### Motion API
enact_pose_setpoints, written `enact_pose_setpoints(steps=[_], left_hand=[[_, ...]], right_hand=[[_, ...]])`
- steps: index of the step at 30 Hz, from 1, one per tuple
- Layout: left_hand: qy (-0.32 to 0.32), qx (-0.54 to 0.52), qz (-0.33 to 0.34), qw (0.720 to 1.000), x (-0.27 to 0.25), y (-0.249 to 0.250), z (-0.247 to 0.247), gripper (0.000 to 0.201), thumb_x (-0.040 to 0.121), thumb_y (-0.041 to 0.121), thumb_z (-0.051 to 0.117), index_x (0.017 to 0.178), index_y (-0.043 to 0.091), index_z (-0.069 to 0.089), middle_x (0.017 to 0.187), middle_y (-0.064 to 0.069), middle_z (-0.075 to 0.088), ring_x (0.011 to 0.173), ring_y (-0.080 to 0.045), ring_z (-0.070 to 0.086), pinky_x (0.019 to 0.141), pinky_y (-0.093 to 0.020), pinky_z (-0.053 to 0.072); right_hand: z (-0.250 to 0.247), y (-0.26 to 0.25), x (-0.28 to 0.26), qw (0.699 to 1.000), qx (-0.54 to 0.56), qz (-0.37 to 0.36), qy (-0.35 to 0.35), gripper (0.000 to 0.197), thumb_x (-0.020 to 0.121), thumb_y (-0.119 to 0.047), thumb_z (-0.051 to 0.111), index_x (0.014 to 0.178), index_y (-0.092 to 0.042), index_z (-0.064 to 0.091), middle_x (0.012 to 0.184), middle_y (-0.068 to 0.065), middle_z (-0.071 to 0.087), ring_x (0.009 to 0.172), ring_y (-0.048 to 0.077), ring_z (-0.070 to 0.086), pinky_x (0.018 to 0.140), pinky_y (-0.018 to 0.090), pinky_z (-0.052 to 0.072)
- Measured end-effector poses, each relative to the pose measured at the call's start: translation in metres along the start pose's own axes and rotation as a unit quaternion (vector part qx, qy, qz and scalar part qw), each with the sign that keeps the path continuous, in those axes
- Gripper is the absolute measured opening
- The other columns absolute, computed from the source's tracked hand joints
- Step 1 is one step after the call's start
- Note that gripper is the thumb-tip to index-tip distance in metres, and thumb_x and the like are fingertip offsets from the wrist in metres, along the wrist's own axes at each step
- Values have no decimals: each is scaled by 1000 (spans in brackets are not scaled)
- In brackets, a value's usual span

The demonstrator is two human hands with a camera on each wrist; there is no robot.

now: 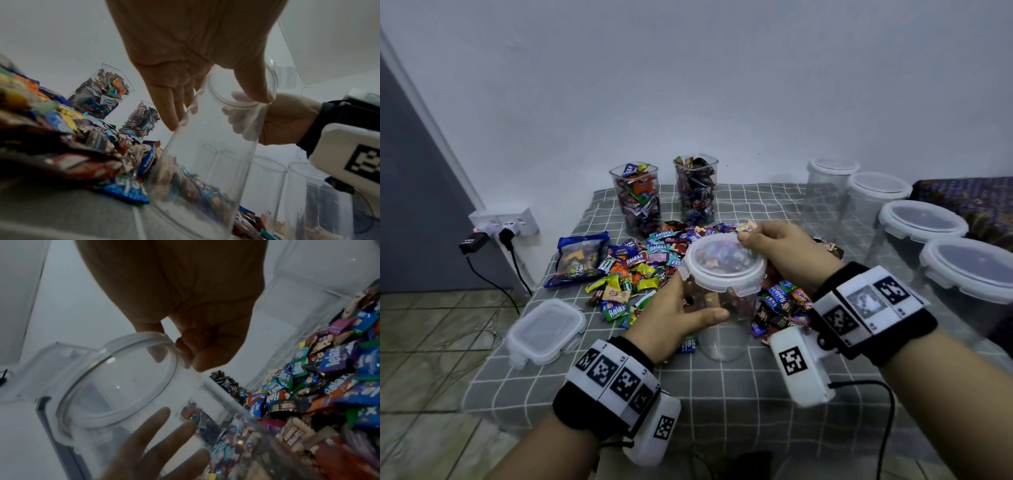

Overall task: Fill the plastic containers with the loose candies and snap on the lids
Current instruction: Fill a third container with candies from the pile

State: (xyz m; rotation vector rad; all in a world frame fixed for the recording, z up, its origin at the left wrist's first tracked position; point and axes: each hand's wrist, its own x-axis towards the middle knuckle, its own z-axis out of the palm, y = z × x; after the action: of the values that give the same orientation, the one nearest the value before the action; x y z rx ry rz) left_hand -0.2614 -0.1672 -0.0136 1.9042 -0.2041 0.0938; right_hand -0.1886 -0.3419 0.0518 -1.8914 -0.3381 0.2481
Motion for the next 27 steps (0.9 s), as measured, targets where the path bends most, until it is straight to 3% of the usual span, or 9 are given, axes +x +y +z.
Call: enact_pose_setpoints(steps=[3, 5, 8, 10, 12, 17, 21, 24, 27], left_hand=[[-2, -10, -6, 1000, 0, 0, 0, 71, 61, 40, 79, 119, 48, 40, 119, 30, 55, 115, 8, 51, 96, -13, 40], [2, -13, -9, 1000, -1, -1, 0, 74, 58, 46, 78, 121, 47, 41, 118, 28, 58, 116, 4, 52, 99, -20, 41], [3, -14, -7, 1000, -2, 0, -1, 79, 58, 47, 78, 128, 40, 41, 118, 21, 61, 115, 0, 54, 100, -26, 43], [-2, -16, -7, 1000, -1, 0, -1, 78, 61, 40, 82, 128, 37, 42, 117, 23, 62, 113, 3, 55, 96, -19, 43], [-3, -15, -6, 1000, -2, 2, -1, 75, 60, 36, 85, 123, 38, 44, 112, 25, 63, 110, 5, 55, 91, -15, 42], [-19, -32, -8, 999, -3, 2, -2, 93, 54, 49, 80, 135, 44, 33, 122, 24, 57, 119, 0, 52, 102, -29, 42], [22, -21, 10, 999, -6, 16, -15, 113, 45, 62, 81, 139, 49, 19, 132, 29, 43, 126, 10, 39, 107, -38, 39], [158, 33, 120, 980, -13, 41, -28, 88, 59, 51, 73, 135, 53, 28, 134, 29, 42, 127, 9, 39, 97, -28, 45], [233, 116, 242, 935, -17, 64, -42, 59, 74, 35, 65, 130, 37, 47, 134, 14, 50, 125, -2, 46, 94, -22, 45]], right_hand=[[-1, -2, -3, 996, -75, -35, 17, 22, 91, -31, 58, 77, -14, 56, 68, 5, 57, 60, 22, 52, 63, 42, 48], [-1, -8, -11, 984, -154, -86, 8, 28, 86, -42, 61, 98, -17, 60, 97, 4, 62, 89, 20, 57, 86, 45, 48], [3, -26, -27, 942, -298, -132, -81, 93, 66, -66, 68, 140, -20, 36, 135, -1, 45, 123, 14, 43, 106, 35, 35], [7, -30, -32, 909, -379, -154, -84, 103, 65, -60, 72, 147, -20, 23, 143, 1, 39, 129, 16, 38, 106, 30, 32], [7, -32, -32, 904, -391, -162, -62, 103, 66, -55, 73, 147, -19, 22, 144, 2, 40, 127, 17, 40, 102, 27, 33], [-4, -41, -28, 982, -157, -100, -31, 95, 57, -53, 73, 139, -26, 36, 126, -3, 52, 112, 14, 54, 100, 39, 44], [-17, -53, -34, 984, -100, -143, 20, 83, 48, -59, 71, 122, -33, 45, 116, -9, 55, 110, 13, 55, 99, 42, 44], [-15, -62, -40, 983, -88, -152, -49, 73, 44, -61, 66, 110, -36, 47, 114, -11, 57, 108, 10, 58, 98, 41, 46], [2, -71, -44, 975, -86, -162, -129, 65, 47, -59, 66, 106, -37, 50, 117, -9, 59, 109, 6, 58, 98, 37, 47]])
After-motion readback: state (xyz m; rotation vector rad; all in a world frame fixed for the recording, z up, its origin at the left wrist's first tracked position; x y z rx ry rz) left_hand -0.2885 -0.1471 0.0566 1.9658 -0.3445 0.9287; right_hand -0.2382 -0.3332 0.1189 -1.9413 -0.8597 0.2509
